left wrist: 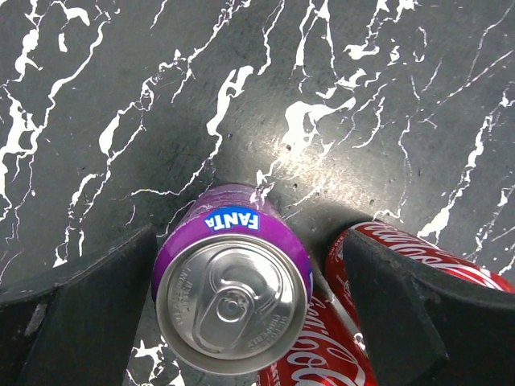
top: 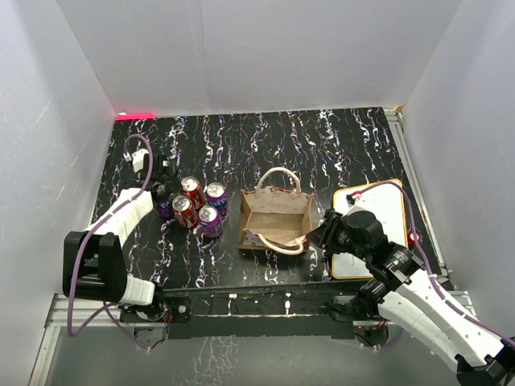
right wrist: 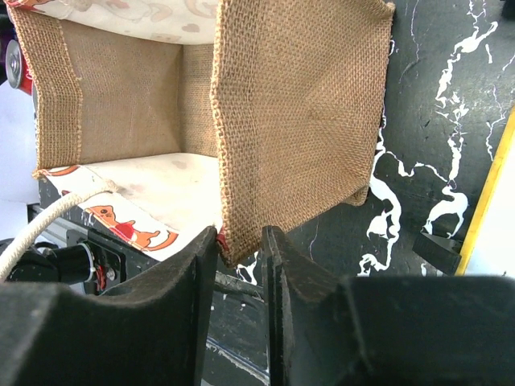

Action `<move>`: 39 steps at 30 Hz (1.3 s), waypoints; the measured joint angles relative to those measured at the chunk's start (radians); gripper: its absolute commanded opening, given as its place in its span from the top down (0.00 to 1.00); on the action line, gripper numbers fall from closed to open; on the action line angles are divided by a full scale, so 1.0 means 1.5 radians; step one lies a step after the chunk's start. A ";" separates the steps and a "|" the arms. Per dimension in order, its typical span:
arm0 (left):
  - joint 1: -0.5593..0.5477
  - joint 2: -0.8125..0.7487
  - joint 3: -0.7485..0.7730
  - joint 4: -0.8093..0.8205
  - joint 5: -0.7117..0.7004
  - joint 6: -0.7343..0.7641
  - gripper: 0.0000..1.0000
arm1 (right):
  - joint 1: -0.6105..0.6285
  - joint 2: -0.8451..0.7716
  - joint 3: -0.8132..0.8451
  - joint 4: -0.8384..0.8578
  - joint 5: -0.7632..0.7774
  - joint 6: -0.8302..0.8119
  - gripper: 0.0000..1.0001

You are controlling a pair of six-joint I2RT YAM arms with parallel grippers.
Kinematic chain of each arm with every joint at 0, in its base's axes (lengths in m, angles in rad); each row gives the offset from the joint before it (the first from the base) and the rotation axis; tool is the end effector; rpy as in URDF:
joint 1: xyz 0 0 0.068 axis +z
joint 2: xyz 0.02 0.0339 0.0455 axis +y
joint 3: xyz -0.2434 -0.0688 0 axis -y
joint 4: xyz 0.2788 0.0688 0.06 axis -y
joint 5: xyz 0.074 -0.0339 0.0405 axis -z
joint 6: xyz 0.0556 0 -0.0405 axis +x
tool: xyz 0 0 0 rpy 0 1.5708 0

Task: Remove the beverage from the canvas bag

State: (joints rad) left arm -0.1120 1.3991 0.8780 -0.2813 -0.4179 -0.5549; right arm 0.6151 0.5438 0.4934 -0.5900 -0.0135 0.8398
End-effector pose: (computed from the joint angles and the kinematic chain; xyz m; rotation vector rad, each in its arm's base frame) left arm 0.3372 -0.0152 0.1768 -0.6928 2.1855 0.1554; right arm 0.1605 0.1143 0.2079 0.2541 2.3225 0.7916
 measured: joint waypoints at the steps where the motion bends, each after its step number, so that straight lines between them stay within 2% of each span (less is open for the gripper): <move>1: 0.000 0.000 0.004 -0.002 0.003 0.000 0.03 | 0.000 0.005 0.001 0.003 0.002 0.000 0.65; 10: 0.000 -0.050 0.029 -0.042 0.037 -0.006 0.03 | 0.000 0.027 0.001 0.010 0.003 -0.003 0.55; 17: 0.001 -0.153 0.104 -0.053 0.140 -0.007 0.03 | 0.000 0.049 0.012 0.009 0.007 -0.014 0.50; 19: -0.001 -0.170 0.151 -0.052 0.183 -0.007 0.03 | 0.000 0.054 0.014 0.010 0.010 -0.016 0.43; 23: -0.018 -0.181 0.210 -0.041 0.237 -0.007 0.03 | 0.000 0.059 0.014 0.010 0.011 -0.018 0.35; 29: -0.062 -0.201 0.216 -0.047 0.288 -0.007 0.03 | 0.000 0.076 0.015 0.010 0.012 -0.019 0.31; 32: -0.091 -0.216 0.195 -0.011 0.318 -0.014 0.03 | 0.000 0.092 0.022 0.011 0.012 -0.021 0.25; 36: -0.186 -0.240 0.128 0.051 0.359 -0.027 0.03 | 0.000 0.115 0.033 0.012 0.014 -0.031 0.17; 39: -0.270 -0.219 0.120 0.065 0.360 -0.018 0.03 | 0.000 0.136 0.047 0.012 0.015 -0.040 0.08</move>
State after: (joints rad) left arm -0.5163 1.0710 1.0573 -0.1841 0.1223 -0.5816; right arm 0.6151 0.7483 0.5640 -0.5724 0.0090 0.7795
